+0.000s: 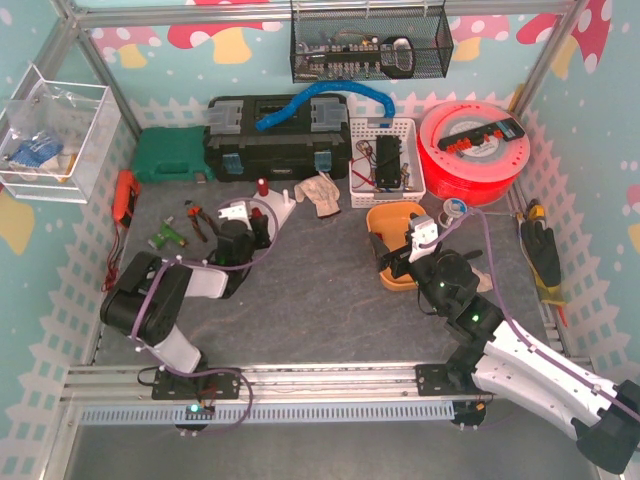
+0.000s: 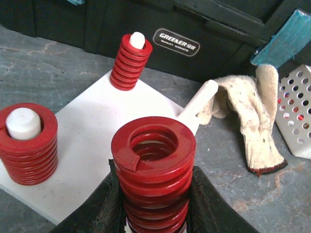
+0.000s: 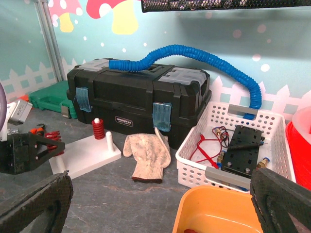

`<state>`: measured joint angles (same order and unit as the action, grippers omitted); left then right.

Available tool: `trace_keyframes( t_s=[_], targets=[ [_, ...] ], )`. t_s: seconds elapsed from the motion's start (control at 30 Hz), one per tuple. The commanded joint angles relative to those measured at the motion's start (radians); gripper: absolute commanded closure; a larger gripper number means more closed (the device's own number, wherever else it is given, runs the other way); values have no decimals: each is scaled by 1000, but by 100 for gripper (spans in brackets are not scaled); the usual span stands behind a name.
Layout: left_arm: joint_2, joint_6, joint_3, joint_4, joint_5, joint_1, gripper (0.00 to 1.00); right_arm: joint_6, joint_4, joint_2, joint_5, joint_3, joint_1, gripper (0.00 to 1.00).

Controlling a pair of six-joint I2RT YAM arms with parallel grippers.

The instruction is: Install the large spring

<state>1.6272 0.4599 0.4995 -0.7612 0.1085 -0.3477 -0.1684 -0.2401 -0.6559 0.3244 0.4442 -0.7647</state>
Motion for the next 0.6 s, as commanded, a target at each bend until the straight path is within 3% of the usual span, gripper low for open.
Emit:
trace_keyframes(
  t_s=[0.0, 0.13, 0.23, 0.33, 0.57],
  targets=[
    [19, -32, -13, -31, 27, -36, 97, 2, -24, 7, 1, -9, 8, 1],
    [49, -49, -14, -54, 99, -65, 95, 1, -25, 7, -2, -10, 8, 1],
    [87, -33, -11, -70, 140, -106, 85, 1, -26, 7, -4, -10, 8, 1],
    [119, -38, 1, -68, 178, -129, 70, 2, -26, 7, -1, -10, 9, 1],
    [100, -51, 5, -55, 203, -142, 56, 1, -29, -7, -4, -9, 11, 1]
  ],
)
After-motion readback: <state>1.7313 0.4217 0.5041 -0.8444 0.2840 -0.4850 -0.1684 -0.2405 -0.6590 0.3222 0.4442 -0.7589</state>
